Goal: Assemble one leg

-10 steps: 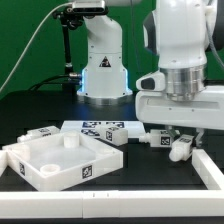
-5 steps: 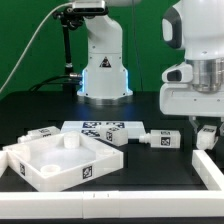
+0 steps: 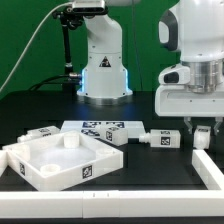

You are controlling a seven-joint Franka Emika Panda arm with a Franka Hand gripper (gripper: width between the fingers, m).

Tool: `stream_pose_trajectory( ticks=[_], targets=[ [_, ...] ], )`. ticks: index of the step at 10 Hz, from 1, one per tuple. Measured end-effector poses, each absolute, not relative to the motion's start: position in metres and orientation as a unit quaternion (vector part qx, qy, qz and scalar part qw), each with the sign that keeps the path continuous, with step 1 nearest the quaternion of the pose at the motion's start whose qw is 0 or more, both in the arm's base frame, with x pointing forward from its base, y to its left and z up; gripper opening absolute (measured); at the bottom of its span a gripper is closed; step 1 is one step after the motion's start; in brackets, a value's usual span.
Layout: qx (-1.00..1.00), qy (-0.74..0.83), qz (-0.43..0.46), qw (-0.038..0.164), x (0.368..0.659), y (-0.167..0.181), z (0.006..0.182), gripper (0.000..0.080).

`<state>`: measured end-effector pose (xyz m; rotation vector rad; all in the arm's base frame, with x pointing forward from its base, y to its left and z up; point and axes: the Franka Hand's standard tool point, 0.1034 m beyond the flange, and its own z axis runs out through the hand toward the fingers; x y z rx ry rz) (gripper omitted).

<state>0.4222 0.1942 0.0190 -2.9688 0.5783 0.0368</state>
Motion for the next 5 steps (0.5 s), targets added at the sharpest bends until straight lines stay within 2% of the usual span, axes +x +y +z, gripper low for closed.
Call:
stream_pose_trajectory(
  ticks=[2,5],
  targets=[
    [-0.981,0.185,0.009,0.056,0.409,0.1986,0.014,0.0285],
    [-0.981,0.182,0.006,0.059,0.4143,0.1919,0.0138,0.0285]
  ],
)
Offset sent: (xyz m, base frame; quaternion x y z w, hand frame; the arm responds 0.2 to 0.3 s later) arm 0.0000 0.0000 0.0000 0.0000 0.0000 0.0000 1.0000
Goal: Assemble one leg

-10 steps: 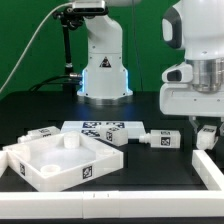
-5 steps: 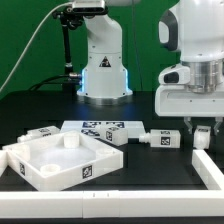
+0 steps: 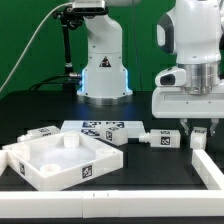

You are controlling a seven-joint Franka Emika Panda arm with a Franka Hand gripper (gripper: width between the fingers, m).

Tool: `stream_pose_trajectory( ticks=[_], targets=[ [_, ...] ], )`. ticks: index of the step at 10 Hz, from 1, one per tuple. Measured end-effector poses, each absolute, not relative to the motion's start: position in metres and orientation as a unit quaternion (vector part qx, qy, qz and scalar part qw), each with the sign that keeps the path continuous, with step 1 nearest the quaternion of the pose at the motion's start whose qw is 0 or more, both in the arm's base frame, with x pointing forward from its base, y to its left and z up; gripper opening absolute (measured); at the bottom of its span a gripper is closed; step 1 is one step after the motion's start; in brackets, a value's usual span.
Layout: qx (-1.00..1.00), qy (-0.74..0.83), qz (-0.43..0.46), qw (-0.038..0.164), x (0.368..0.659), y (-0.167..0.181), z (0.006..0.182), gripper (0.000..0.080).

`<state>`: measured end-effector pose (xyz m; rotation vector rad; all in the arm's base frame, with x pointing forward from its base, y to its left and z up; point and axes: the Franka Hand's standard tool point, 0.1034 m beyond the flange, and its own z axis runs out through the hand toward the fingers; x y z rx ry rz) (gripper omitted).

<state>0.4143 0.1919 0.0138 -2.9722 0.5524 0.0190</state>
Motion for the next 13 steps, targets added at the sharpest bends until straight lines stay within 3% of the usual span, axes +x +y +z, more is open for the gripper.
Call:
stream_pose_trajectory(
  ticks=[1,3,4,5,7,8,9,12,13],
  targets=[
    [-0.982,0.182,0.006,0.059,0.414,0.192,0.014,0.0285],
    [-0.982,0.182,0.006,0.059,0.415,0.191,0.015,0.057],
    [-0.982,0.179,0.015,0.06,0.419,0.185,0.03,0.057],
    [-0.983,0.173,0.021,0.065,0.426,0.17,0.057,0.0633],
    [-0.984,0.158,0.024,0.074,0.446,0.139,0.09,0.0645],
    [-0.982,0.17,0.021,0.077,0.459,0.132,0.093,0.0649],
    [-0.983,0.163,0.023,0.076,0.454,0.137,0.089,0.0649],
    [-0.995,0.056,0.016,0.076,0.454,0.132,0.088,0.0649],
    [-0.997,-0.03,0.02,0.073,0.456,0.114,0.087,0.0649]
  ],
)
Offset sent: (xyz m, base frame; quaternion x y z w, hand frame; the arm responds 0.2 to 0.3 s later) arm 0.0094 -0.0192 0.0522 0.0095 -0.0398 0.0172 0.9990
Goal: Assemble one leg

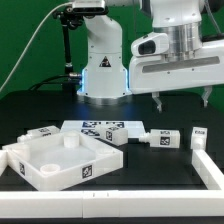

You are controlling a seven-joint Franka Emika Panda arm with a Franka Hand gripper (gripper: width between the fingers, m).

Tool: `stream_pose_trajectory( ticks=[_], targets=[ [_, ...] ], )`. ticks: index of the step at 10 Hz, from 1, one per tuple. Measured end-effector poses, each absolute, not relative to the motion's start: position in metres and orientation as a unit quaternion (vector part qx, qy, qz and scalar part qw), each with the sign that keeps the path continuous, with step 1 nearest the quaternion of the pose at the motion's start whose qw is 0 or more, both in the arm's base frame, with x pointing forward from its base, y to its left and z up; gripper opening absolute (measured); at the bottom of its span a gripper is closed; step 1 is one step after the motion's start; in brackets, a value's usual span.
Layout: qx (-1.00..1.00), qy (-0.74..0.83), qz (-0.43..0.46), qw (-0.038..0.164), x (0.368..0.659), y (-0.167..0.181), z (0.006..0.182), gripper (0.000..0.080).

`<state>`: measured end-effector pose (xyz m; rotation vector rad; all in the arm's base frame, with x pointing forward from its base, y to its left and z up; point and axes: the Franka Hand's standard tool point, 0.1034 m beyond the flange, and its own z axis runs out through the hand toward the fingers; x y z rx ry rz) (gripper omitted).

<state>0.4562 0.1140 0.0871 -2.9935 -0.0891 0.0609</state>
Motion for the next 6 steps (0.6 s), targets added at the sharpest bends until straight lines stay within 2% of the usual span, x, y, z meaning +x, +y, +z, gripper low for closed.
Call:
stream_pose_trajectory(
  ticks=[2,4,5,6],
  targets=[
    [-0.985,-0.16,0.014,0.07,0.487,0.053,0.101,0.0649],
    [-0.952,-0.3,-0.011,0.064,0.505,0.01,0.088,0.0649],
    [-0.937,-0.342,-0.02,0.065,0.509,-0.001,0.082,0.0649],
    [-0.928,-0.366,-0.017,0.059,0.508,0.001,0.084,0.0649]
  ],
)
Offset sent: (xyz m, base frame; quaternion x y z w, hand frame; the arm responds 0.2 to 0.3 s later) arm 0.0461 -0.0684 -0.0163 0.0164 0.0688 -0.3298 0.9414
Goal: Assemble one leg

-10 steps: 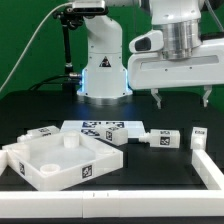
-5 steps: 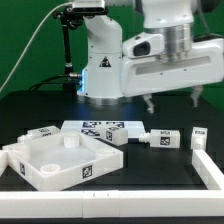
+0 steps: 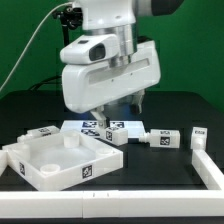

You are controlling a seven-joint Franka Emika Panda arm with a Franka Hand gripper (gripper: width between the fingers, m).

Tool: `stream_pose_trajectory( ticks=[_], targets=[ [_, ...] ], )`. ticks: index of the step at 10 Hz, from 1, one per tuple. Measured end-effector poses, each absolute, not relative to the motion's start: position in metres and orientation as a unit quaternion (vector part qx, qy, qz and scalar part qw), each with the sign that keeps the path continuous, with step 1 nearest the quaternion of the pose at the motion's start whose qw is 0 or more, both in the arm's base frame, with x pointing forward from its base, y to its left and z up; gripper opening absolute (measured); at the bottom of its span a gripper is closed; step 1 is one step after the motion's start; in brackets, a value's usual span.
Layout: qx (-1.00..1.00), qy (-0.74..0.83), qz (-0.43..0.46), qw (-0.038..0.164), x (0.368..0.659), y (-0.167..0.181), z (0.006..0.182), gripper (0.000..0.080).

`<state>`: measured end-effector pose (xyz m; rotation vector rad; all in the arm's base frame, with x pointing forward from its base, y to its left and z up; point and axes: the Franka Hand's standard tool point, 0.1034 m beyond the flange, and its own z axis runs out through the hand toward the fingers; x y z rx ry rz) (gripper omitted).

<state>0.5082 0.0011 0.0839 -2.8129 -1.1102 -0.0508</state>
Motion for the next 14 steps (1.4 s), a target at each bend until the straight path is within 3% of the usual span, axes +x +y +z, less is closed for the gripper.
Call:
stream_pose_trajectory(
  ticks=[3,6,8,12,14],
  targets=[
    [-0.924,-0.377,-0.015,0.057,0.508,-0.001,0.082,0.0649],
    [-0.92,-0.391,-0.011,0.032,0.526,-0.072,0.08,0.0649],
    [-0.907,-0.419,-0.005,0.036,0.538,-0.109,0.071,0.0649],
    [-0.91,-0.413,-0.003,0.037,0.536,-0.106,0.07,0.0649],
    [-0.932,-0.361,-0.014,0.023,0.537,-0.134,0.06,0.0649]
  ],
)
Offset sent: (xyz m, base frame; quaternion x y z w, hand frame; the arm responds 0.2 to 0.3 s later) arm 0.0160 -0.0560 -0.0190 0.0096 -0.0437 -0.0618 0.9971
